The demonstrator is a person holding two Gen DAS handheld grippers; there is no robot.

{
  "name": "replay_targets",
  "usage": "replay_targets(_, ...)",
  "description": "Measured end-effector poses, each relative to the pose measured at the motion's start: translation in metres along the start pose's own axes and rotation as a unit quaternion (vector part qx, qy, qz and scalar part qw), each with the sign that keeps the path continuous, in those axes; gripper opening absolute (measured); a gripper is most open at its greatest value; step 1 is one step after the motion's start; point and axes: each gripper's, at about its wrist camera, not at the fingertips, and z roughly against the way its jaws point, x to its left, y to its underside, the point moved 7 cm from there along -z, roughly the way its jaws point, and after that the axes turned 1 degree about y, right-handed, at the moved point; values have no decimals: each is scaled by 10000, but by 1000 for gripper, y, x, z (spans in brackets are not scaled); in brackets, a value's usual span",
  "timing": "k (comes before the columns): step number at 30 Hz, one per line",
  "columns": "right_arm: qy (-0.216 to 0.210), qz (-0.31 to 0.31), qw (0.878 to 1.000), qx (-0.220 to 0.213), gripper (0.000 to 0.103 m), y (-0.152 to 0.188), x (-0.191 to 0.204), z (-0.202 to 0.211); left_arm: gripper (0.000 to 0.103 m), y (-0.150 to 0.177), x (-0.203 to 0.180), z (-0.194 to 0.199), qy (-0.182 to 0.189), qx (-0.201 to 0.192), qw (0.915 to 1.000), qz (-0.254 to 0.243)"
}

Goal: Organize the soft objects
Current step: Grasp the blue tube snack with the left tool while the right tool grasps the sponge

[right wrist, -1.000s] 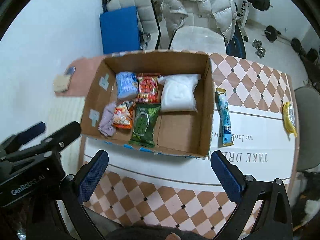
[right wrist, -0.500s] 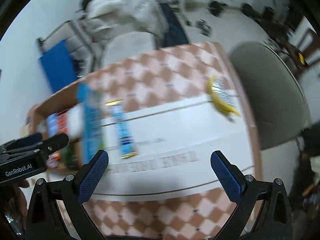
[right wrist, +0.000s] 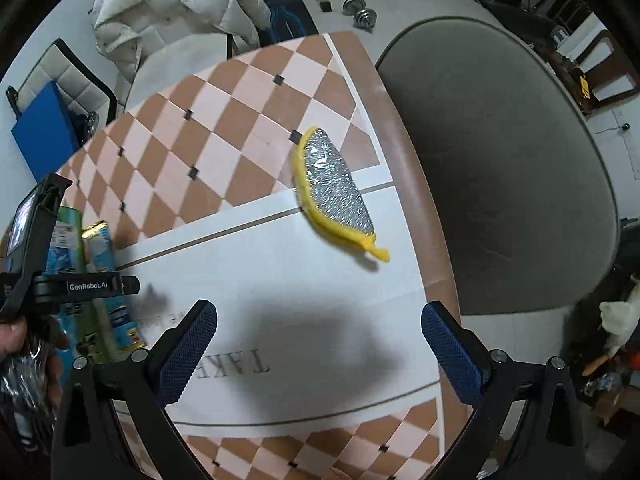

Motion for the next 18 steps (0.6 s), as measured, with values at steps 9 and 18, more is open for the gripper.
replay_targets(9, -35, 109, 9994, 322, 103, -39, -10, -47, 78, -8, -3, -15, 193, -242, 9995, 45)
replay_targets(18, 84, 178, 9980, 606, 103, -70, -16, -86, 15, -2, -16, 0, 528, -619, 9966, -94)
